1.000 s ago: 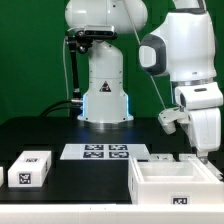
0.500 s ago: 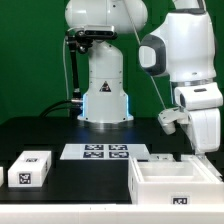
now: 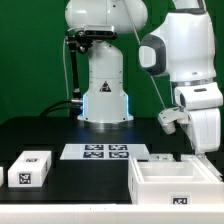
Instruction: Assemble cabinet
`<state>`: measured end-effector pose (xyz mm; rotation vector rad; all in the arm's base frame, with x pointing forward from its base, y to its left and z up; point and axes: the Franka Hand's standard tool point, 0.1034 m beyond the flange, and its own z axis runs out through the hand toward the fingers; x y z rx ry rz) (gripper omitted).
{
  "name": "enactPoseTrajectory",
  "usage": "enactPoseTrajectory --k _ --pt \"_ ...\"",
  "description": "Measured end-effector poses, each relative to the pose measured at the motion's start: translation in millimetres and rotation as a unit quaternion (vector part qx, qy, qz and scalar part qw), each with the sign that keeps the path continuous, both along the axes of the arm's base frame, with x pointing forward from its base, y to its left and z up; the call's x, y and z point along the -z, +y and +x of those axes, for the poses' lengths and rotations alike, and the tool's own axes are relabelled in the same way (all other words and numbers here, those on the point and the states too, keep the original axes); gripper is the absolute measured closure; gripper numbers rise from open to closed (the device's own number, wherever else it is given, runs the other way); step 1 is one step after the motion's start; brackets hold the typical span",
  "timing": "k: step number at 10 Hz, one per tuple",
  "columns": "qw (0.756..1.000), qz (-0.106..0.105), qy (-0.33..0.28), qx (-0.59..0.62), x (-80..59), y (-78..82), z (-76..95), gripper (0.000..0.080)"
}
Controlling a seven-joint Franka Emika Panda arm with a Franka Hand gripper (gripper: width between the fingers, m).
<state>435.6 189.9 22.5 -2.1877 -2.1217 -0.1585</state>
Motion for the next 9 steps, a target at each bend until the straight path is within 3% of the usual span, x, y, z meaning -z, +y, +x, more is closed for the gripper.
enactPoseTrajectory --k 1,3,5,7,9 --pt "1.000 -0.007 -0.005 -0.005 -13.6 -3.3 -2.0 0.0738" --pt "0.999 -0.034 -0.009 -0.015 -45.6 -26.6 -5.3 0.0738" --pt "0.999 -0.046 -0.020 -0.018 -64.4 -44.1 -0.7 0.0738" --pt "0.999 -0.046 -0.015 -0.007 -59.0 -56.7 2.2 0.0738" --pt "0.999 -0.043 -0.015 0.001 -56.7 -56.8 10.8 0.0738"
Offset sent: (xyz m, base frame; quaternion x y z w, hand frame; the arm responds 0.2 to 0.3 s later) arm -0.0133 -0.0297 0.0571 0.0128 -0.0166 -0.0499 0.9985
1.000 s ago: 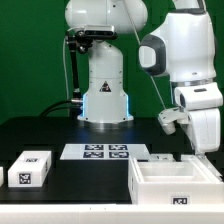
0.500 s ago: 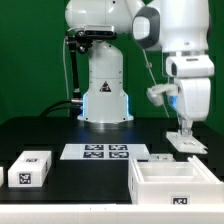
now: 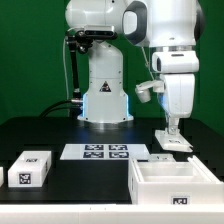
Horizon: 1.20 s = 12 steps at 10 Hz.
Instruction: Assemble cabinet
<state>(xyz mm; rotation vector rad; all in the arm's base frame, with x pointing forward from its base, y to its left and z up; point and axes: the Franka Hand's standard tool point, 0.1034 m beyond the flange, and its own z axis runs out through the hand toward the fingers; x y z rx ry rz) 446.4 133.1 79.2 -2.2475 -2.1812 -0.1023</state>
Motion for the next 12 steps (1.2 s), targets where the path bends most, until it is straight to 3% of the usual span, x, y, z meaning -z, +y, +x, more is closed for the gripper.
enactPoseTrajectory --k 5,9,12 --pt "1.000 0.005 0.005 0.009 8.8 -1.7 10.6 0.0738" --pt "1.000 0.004 0.007 0.010 10.7 -2.8 9.4 0.0738" --pt "1.000 0.003 0.006 0.004 11.7 -12.2 15.6 0.0738"
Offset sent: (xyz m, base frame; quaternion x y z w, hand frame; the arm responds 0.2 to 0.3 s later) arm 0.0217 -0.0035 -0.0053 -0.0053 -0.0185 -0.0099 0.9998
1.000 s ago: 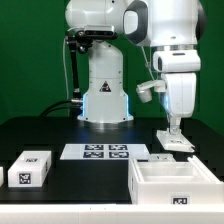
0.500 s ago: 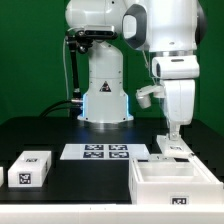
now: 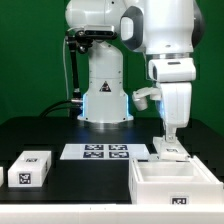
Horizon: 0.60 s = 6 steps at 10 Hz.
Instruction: Assemble cabinet
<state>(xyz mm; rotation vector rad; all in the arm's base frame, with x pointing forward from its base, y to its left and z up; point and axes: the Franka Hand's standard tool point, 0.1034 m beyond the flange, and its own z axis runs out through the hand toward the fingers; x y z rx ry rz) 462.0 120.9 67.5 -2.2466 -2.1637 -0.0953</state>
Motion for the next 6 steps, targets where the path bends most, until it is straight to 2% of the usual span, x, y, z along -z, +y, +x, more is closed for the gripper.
enactPoseTrajectory --k 6 --pt "1.000 -0.002 0.005 0.007 -2.6 1.2 7.2 0.0738"
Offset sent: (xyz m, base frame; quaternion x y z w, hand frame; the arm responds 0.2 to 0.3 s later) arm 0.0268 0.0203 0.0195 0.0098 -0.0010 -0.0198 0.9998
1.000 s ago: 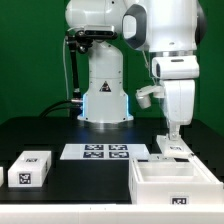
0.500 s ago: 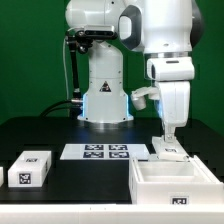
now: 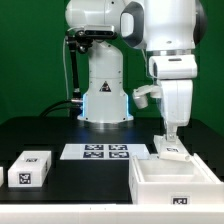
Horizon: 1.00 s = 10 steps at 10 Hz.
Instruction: Assemble cabinet
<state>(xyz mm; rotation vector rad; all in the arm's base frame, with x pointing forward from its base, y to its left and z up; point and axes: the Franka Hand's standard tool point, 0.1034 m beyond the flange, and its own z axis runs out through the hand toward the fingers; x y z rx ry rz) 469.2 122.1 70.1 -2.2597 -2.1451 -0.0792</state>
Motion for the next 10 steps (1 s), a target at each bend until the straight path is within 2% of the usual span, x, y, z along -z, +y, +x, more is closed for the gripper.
enactPoseTrajectory --k 10 --pt "1.000 0.000 0.000 0.002 2.3 -5.1 0.1 0.0738"
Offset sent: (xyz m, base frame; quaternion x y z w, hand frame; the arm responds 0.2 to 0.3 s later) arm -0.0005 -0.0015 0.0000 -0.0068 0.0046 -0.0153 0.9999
